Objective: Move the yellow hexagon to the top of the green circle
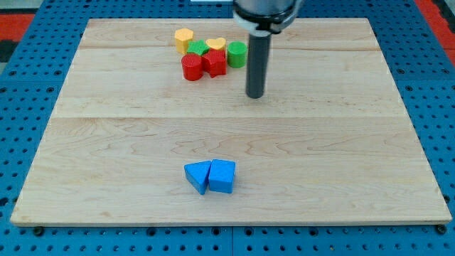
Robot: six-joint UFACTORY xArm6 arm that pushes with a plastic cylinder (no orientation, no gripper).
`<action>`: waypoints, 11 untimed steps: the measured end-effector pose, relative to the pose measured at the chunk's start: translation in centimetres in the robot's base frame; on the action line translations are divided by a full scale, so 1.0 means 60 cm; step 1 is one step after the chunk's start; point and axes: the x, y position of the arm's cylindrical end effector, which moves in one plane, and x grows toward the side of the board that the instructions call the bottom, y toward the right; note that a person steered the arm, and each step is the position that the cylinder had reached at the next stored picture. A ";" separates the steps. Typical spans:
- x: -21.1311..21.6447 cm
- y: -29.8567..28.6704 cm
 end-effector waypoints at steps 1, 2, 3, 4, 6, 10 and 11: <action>-0.002 -0.146; 0.001 -0.291; 0.027 -0.397; -0.010 -0.480; -0.127 -0.379; -0.252 -0.110; -0.258 -0.031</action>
